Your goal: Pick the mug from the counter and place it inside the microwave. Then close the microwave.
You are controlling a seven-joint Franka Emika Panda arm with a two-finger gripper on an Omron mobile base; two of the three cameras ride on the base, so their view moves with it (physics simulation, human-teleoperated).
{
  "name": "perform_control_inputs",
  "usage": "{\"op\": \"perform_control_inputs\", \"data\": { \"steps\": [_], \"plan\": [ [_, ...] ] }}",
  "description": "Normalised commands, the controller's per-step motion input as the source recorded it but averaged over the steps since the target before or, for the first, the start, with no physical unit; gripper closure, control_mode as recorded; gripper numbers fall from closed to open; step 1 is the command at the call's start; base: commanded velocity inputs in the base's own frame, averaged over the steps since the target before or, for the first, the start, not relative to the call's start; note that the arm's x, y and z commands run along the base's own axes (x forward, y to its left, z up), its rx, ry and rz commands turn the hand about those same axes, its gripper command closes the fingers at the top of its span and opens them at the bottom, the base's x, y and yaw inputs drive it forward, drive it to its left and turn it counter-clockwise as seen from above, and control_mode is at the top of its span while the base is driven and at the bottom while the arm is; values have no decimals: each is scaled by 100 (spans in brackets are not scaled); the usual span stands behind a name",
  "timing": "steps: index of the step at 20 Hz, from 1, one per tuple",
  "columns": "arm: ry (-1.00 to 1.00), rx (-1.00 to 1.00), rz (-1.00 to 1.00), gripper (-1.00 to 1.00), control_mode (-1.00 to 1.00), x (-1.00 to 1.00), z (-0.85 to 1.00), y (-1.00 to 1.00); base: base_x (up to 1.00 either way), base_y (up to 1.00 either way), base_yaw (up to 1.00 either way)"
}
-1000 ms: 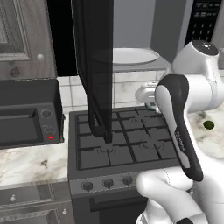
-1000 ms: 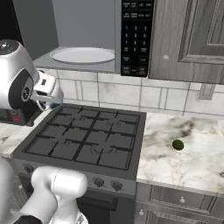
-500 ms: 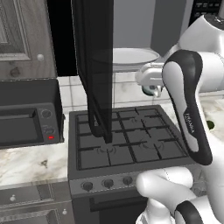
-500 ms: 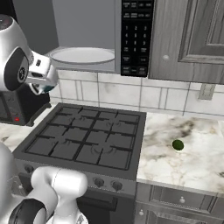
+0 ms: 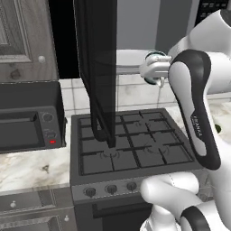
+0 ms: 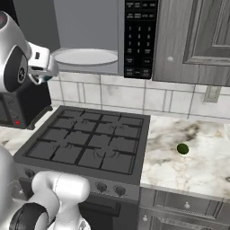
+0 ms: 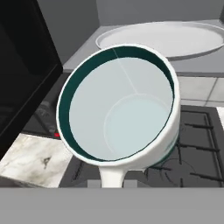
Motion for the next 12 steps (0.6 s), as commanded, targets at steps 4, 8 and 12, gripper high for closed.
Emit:
{"op": "perform_control_inputs", "data": {
  "steps": [4, 8, 12],
  "plan": [
    [-19, 0, 0, 100, -100, 30, 0, 0, 0, 0, 0],
    [-6, 0, 0, 100, -100, 37, 10, 0, 0, 0, 0],
    [1, 0, 1, 100, -100, 4, 50, 3, 0, 0, 0]
  ]
}}
